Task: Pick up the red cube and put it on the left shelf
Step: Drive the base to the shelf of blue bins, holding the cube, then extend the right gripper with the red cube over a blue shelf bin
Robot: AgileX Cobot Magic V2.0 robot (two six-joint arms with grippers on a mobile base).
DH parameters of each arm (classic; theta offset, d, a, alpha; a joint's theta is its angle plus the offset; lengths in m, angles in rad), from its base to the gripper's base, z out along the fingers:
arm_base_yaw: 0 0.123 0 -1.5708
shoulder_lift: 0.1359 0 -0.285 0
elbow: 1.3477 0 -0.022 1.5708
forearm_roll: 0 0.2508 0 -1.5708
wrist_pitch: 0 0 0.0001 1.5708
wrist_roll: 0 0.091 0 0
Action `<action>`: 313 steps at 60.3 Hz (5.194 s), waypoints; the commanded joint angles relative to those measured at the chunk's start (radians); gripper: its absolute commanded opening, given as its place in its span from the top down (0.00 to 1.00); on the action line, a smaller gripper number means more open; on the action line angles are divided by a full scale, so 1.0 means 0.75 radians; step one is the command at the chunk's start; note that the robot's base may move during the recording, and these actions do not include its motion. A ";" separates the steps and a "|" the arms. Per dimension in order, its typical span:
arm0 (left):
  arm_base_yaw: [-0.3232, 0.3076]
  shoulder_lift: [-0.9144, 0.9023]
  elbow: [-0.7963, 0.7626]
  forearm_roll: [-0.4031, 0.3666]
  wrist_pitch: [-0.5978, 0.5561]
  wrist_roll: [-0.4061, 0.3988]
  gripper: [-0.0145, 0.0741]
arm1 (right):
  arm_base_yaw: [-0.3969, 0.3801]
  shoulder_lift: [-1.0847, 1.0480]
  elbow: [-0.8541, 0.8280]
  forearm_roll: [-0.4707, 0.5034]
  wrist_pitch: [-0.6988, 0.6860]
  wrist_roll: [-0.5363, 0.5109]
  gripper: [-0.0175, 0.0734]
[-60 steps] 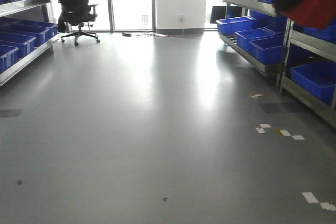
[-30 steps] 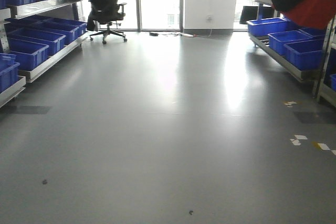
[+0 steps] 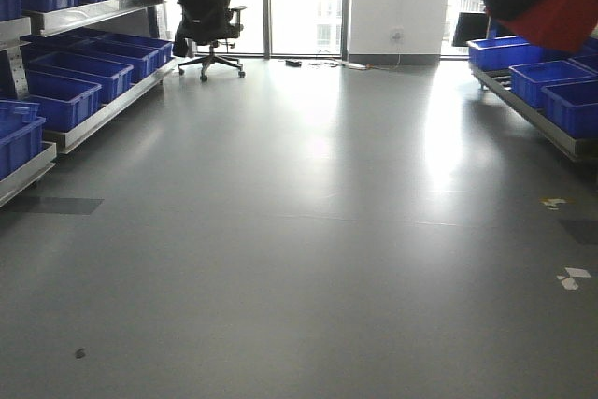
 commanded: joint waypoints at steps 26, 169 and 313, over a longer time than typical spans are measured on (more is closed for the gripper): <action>-0.005 -0.019 0.031 -0.010 -0.120 -0.001 0.72 | 0.002 -0.025 -0.037 0.014 -0.091 -0.012 0.75; -0.005 -0.019 0.031 -0.010 -0.120 -0.001 0.72 | 0.002 -0.025 -0.037 0.014 -0.091 -0.012 0.75; -0.005 -0.019 0.031 -0.010 -0.120 -0.001 0.72 | 0.002 -0.025 -0.037 0.014 -0.091 -0.012 0.75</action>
